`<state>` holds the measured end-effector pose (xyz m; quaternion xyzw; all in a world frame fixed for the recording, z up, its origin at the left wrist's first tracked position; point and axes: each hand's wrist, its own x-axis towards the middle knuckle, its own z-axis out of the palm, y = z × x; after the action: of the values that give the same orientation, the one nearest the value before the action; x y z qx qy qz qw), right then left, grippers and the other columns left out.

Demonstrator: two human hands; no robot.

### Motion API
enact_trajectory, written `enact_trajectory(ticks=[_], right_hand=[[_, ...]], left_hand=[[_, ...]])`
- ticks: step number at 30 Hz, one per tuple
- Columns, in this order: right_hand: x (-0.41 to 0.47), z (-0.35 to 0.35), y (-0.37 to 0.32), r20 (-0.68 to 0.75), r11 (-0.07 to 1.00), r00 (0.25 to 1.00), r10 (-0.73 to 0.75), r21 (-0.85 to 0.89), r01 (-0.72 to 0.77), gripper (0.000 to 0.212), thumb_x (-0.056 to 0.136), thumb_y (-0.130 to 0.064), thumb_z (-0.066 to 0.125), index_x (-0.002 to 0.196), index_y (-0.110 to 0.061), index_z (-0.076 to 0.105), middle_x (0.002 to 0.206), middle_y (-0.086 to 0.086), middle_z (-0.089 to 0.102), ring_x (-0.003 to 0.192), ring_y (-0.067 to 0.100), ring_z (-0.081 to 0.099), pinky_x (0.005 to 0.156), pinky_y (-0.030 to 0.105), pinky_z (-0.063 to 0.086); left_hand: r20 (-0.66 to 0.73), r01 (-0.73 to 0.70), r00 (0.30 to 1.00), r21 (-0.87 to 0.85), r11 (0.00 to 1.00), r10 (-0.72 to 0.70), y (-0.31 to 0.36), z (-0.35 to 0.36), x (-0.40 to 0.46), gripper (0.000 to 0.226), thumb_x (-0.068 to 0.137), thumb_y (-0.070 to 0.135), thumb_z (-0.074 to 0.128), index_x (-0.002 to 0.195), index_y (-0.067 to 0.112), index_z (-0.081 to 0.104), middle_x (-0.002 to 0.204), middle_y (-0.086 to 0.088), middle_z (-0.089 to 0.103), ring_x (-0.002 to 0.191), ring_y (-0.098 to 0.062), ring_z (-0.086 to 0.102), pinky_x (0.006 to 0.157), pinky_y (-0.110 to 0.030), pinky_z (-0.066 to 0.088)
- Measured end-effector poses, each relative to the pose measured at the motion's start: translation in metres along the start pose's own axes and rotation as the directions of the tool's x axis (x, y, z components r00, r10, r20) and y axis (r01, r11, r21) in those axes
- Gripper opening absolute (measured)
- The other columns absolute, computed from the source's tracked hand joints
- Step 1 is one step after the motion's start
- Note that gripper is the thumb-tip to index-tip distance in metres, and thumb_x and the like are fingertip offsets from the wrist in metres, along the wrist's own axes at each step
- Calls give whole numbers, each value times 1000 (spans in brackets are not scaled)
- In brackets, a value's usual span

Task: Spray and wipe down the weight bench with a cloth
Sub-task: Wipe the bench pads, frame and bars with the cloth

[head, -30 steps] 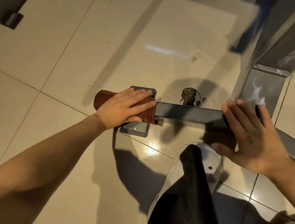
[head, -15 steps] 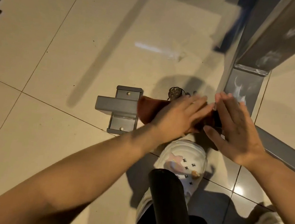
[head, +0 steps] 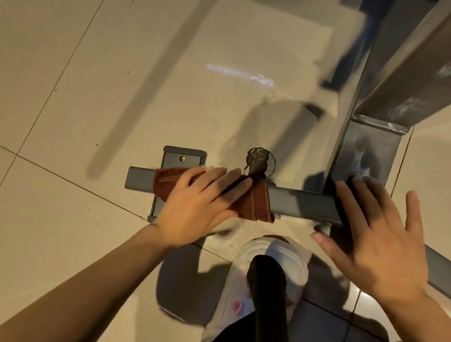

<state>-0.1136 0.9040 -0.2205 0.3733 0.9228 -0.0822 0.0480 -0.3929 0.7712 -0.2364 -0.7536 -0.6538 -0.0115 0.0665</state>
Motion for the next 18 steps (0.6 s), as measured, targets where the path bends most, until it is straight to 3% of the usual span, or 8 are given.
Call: enact_trajectory(ticks=[3, 6, 8, 10, 13, 14, 16, 18], right_hand=[[0, 4, -2, -23, 1000, 1000, 7, 16, -6, 80, 89, -67, 34, 149, -14, 37, 147, 18, 44, 139, 37, 36, 113, 63, 13], [-1, 4, 1, -41, 1000, 999, 4, 21, -3, 75, 92, -63, 34, 150, -15, 34, 148, 18, 43, 139, 38, 37, 113, 64, 16], [0, 3, 0, -52, 1000, 999, 5, 18, -4, 74, 93, -63, 33, 150, -15, 35, 147, 18, 44, 138, 38, 39, 112, 63, 17], [1, 1, -1, -72, 1000, 997, 15, 7, -14, 73, 94, -63, 30, 149, -14, 37, 146, 17, 46, 137, 37, 40, 112, 63, 15], [1, 0, -2, -97, 999, 994, 49, 11, -48, 71, 95, -59, 28, 148, -13, 35, 145, 14, 48, 138, 35, 40, 112, 65, 11], [1, -1, -2, -104, 999, 993, 52, 18, -51, 71, 94, -59, 30, 149, -14, 34, 145, 14, 48, 138, 35, 39, 112, 66, 11], [1, 0, -2, -96, 999, 994, 53, 16, -52, 72, 92, -60, 32, 149, -14, 32, 145, 14, 47, 138, 35, 39, 112, 65, 9], [1, 1, -2, -85, 998, 995, 57, 9, -57, 75, 91, -62, 33, 149, -14, 33, 146, 14, 47, 138, 34, 39, 113, 64, 8]], left_hand=[[89, 198, 977, -47, 979, -193, 26, -8, 3, 58, 98, 51, 31, 141, 15, 43, 137, -11, 53, 125, -30, 49, 105, -49, 31], [154, 356, 926, -61, 933, -343, 59, -15, 29, 61, 95, 54, 29, 137, 13, 49, 122, -11, 57, 114, -31, 53, 101, -50, 30], [144, 347, 931, -73, 935, -334, 74, -13, 58, 57, 94, 54, 30, 125, 17, 60, 106, -7, 64, 95, -28, 60, 90, -45, 38], [169, 304, 946, -161, 939, -278, 88, -10, 90, 56, 93, 56, 30, 103, 17, 68, 85, -5, 67, 75, -26, 64, 70, -35, 44], [189, 270, 958, -326, 906, -218, 97, -6, 118, 57, 93, 57, 32, 77, 11, 61, 61, -6, 62, 51, -27, 60, 49, -29, 35], [202, 249, 961, -328, 911, -190, 96, -7, 117, 57, 94, 56, 31, 81, 10, 63, 65, -8, 64, 55, -28, 62, 51, -30, 40], [191, 180, 973, -266, 947, -131, 88, -6, 104, 58, 96, 53, 29, 106, 10, 67, 93, -10, 71, 85, -27, 68, 78, -38, 51], [147, 165, 979, -183, 969, -139, 77, -6, 85, 58, 99, 51, 28, 126, 13, 62, 119, -6, 66, 107, -25, 61, 96, -43, 45]])
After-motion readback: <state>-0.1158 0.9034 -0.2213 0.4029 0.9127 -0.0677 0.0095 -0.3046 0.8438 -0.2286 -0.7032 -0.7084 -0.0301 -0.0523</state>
